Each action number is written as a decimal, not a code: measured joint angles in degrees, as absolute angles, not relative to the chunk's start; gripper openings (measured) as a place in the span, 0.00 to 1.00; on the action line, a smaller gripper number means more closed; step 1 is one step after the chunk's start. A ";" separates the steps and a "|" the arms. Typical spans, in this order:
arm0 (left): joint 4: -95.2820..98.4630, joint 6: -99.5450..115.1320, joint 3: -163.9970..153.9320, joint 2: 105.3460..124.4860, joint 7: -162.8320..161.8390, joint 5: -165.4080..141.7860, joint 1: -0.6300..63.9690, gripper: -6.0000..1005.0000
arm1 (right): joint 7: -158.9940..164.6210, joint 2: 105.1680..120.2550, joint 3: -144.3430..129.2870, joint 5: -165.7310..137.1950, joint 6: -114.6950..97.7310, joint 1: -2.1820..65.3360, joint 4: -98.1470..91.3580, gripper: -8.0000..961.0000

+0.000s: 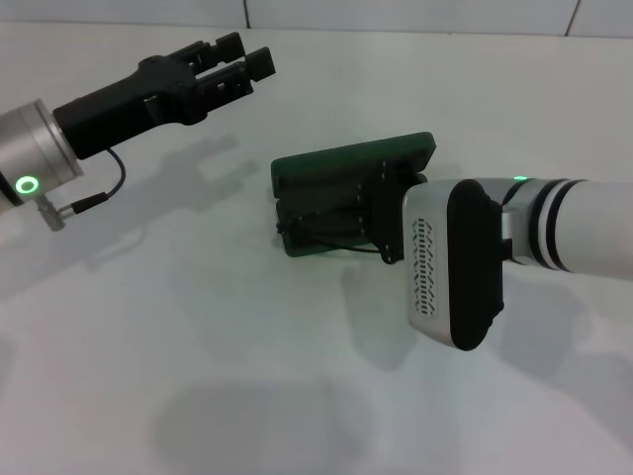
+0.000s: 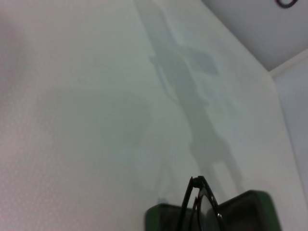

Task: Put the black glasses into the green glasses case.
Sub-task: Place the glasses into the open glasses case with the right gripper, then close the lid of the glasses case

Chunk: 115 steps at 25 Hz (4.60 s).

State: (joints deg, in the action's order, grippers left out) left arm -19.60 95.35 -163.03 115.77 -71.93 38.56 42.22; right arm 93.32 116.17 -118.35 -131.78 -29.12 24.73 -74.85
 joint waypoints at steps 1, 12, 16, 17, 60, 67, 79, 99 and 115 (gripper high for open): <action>-19.60 95.35 -163.03 115.75 -71.94 38.53 42.11 0.69 | 93.26 116.14 -118.28 -131.81 -29.01 24.72 -75.13 0.05; -19.59 95.49 -163.03 115.51 -71.88 37.76 41.82 0.69 | 92.09 115.80 -107.55 -122.50 -40.67 23.39 -78.78 0.05; -19.60 95.47 -163.04 115.48 -70.67 37.75 41.75 0.69 | 87.53 115.73 -91.84 -108.35 -57.13 23.45 -78.37 0.05; -19.59 95.51 -163.03 115.48 -70.34 37.75 41.74 0.69 | 87.05 115.76 -88.15 -105.62 -60.52 23.76 -77.49 0.05; -14.03 102.81 -162.94 116.94 -67.14 27.36 49.27 0.69 | 80.26 114.69 -61.00 -88.88 -82.13 35.18 -46.12 0.05; -20.67 101.69 -162.88 116.60 -64.43 37.80 41.68 0.69 | 72.26 115.82 -67.77 -96.10 -77.84 35.03 -50.19 0.05; -20.67 101.75 -162.95 115.08 -65.31 45.94 36.52 0.69 | 72.26 116.01 -107.96 -113.36 -36.87 24.40 -72.43 0.05; -20.54 100.14 -162.95 115.82 -65.02 44.21 38.90 0.69 | 71.71 116.18 -116.93 -114.30 -20.27 24.67 -66.68 0.06; -20.58 99.91 -162.95 116.20 -64.07 44.13 38.70 0.69 | 70.85 115.70 -118.76 -113.96 -19.17 21.18 -69.54 0.34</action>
State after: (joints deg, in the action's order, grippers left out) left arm -20.58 99.91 -162.95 116.20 -64.07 44.13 38.70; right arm 70.85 115.70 -118.76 -113.96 -19.17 21.18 -69.54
